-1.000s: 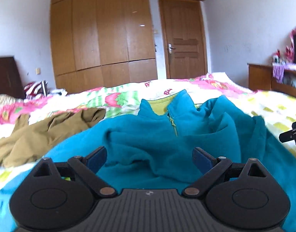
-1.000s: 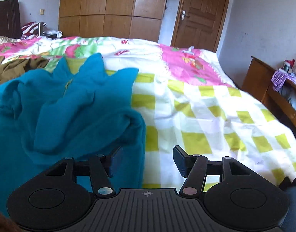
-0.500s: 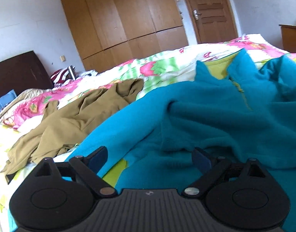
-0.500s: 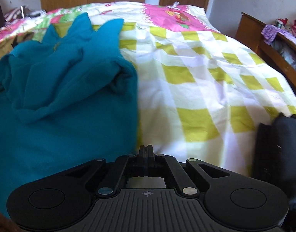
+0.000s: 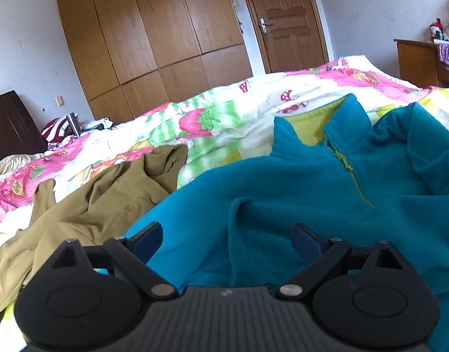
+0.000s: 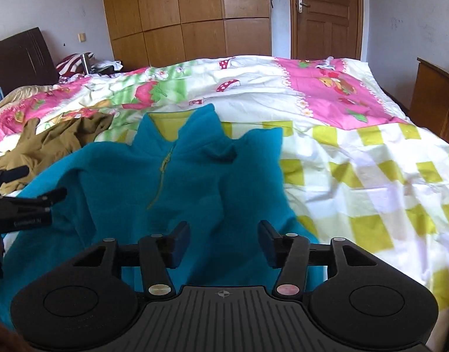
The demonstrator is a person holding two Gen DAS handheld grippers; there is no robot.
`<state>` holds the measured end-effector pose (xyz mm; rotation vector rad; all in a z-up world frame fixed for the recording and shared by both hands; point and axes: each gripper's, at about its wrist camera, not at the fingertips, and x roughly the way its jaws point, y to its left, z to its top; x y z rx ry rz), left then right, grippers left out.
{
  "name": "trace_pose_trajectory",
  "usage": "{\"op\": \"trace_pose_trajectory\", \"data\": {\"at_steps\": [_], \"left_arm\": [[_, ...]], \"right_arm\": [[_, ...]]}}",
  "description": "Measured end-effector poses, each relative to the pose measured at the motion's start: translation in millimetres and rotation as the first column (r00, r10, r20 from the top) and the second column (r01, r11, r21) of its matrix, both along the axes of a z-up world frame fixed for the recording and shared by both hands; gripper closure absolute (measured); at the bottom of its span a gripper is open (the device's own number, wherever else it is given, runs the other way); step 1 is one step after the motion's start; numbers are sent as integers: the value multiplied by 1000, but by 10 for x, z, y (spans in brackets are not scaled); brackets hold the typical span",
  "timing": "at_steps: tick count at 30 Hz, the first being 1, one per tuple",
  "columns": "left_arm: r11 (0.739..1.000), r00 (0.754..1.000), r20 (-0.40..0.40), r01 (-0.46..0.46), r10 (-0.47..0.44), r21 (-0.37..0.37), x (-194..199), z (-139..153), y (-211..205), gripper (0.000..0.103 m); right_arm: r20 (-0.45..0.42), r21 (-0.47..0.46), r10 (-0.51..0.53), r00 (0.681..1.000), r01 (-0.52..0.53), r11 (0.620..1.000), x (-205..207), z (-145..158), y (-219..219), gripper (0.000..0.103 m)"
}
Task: Fold small clothes
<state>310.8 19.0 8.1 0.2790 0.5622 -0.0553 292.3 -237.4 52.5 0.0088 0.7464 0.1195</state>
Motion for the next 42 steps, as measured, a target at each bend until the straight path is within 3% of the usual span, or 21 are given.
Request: {"op": "trace_pose_trajectory", "data": {"at_steps": [1, 2, 3, 4, 5, 6, 8, 13, 17, 20, 23, 25, 27, 29, 32, 34, 37, 40, 42], "left_arm": [[1000, 1000, -18, 8, -8, -8, 54, -41, 1, 3], [1000, 999, -38, 12, -12, -17, 105, -69, -3, 15], [1000, 998, -56, 8, -9, -22, 150, -95, -3, 42], [1000, 997, -83, -6, 4, -26, 208, -125, 5, 58], [999, 994, -109, -18, 14, -37, 261, -140, 27, 79], [997, 991, -130, -16, 7, -70, 308, -143, 76, 80], [992, 995, -100, -17, 5, -123, 310, -77, 206, 81], [974, 994, 28, -97, 105, -203, 180, 159, 561, 82], [973, 985, -4, -173, 174, -151, 294, -17, 713, 82], [970, 975, 0, -221, 222, -105, 309, -109, 815, 81], [970, 971, 23, -238, 239, -39, 198, -102, 839, 81], [976, 974, 68, -218, 218, -10, 72, -45, 818, 81], [979, 973, 115, -201, 199, 9, -79, 46, 773, 78], [984, 971, 159, -179, 178, -5, -211, 168, 685, 77], [997, 981, 181, -67, 73, -38, -267, 294, 378, 68], [999, 988, 152, 8, 1, -53, -184, 281, 121, 67], [998, 989, 136, 54, -51, -17, -28, 122, -194, 67], [996, 996, 47, 73, -75, 57, 160, -174, -392, 67], [985, 997, -2, 77, -77, 154, 215, -417, -499, 67]], "right_arm": [[-24, -15, -5, 1000, 5, 1000, 122, -69, 67, 51], [-44, -18, -20, 999, 19, 1000, 230, -147, 107, 51], [-67, -20, -48, 997, 46, 999, 326, -251, 121, 53], [-88, -33, -83, 993, 81, 996, 393, -330, 134, 57], [-111, -34, -111, 988, 108, 994, 443, -400, 120, 78], [-136, -14, -122, 983, 122, 992, 497, -443, 94, 89], [-169, 58, -121, 978, 133, 989, 579, -419, 50, 93], [-49, 138, -79, 996, 85, 987, 633, -104, 170, 95], [-47, 123, -87, 995, 93, 988, 753, -277, 311, 95], [-121, 127, -75, 990, 90, 988, 783, -539, 355, 90], [-72, 126, -49, 996, 58, 990, 619, -474, 334, 89], [-19, 148, -62, 998, 65, 987, 444, -309, 164, 83], [41, 107, -94, 995, 89, 990, 200, -171, -47, 80], [100, -11, -122, 987, 124, 992, -52, -136, -197, 79], [129, -201, -120, 984, 145, 969, -188, -205, -282, 74], [84, -170, -140, 987, 153, 974, -35, -238, -366, 71], [10, -107, -132, 991, 133, 985, 196, -365, -424, 54], [0, -132, -116, 993, 115, 985, 181, -514, -511, 54], [-33, -49, -95, 995, 94, 994, 44, -517, -686, 60]]}}
